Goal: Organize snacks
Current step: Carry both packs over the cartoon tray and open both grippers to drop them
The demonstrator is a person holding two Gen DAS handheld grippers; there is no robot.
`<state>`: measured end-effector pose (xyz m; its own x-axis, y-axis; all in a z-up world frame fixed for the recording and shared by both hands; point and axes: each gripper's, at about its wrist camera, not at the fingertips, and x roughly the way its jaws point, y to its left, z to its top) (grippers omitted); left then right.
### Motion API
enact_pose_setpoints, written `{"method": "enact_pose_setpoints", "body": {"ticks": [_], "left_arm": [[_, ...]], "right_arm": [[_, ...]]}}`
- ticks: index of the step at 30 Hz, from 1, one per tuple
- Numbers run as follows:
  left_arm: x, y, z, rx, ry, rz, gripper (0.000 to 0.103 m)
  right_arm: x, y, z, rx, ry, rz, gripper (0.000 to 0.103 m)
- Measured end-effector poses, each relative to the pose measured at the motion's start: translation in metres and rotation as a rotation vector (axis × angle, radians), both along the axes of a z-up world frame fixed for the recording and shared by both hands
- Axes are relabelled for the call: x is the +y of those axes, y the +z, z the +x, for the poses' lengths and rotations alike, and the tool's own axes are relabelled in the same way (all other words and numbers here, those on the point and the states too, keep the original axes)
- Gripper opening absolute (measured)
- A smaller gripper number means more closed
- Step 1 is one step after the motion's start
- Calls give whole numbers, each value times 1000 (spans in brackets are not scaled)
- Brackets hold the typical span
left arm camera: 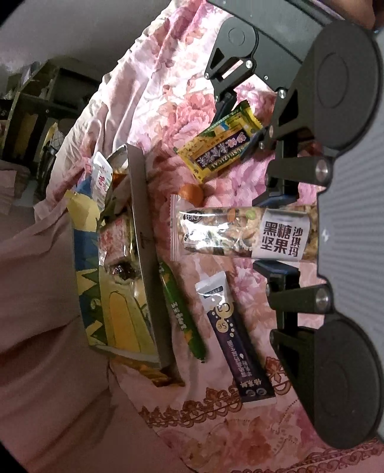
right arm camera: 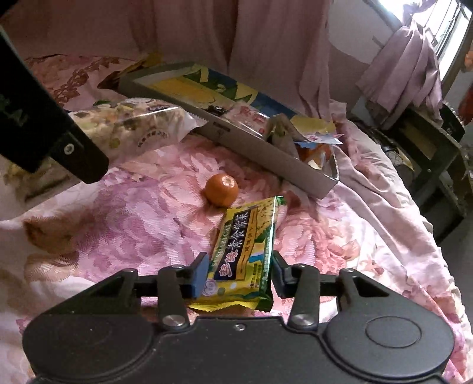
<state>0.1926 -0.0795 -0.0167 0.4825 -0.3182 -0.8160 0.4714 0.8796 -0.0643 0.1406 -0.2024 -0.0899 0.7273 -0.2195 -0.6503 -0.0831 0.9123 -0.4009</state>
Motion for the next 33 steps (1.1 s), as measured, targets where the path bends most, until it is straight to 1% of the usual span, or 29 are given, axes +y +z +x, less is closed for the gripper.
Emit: {"method": "enact_pose_setpoints", "body": {"ticks": [1,5,6,7,8,10,14,18,25,27,30,33], "left_arm": [[0,1,-1,-2,-2,-1,41],[1,1,-3,-4,-1,-2,41],[1,1,-3,-3,1,-2,41],[2,1,-3,-1,3,-2,41],[2,0,-2,0,5,-1,41],[3,-1,-1,1,10,-2,41],[6,-3,0,5,24,-5,41],[9,-2,2,-11,45,-11,41],[16,4,14,-42,116,-34,41],[18,8,19,-55,130,-48,41],[19,15,32,-77,165,-67,41],[21,22,52,-107,211,-77,41]], "right_arm": [[0,1,-1,-7,-1,-2,43],[1,2,-3,-26,1,-3,42],[1,3,-2,-28,2,0,40],[0,3,-2,-29,1,4,33],[0,3,-2,-32,0,6,31],[0,5,-3,-46,1,12,27],[3,5,-4,-62,16,2,22],[5,9,-6,-99,20,-14,14],[5,17,-9,-148,27,-23,14],[4,23,-9,-177,29,-13,14],[0,39,-5,-249,37,15,14],[-5,51,10,-334,62,42,14]]}}
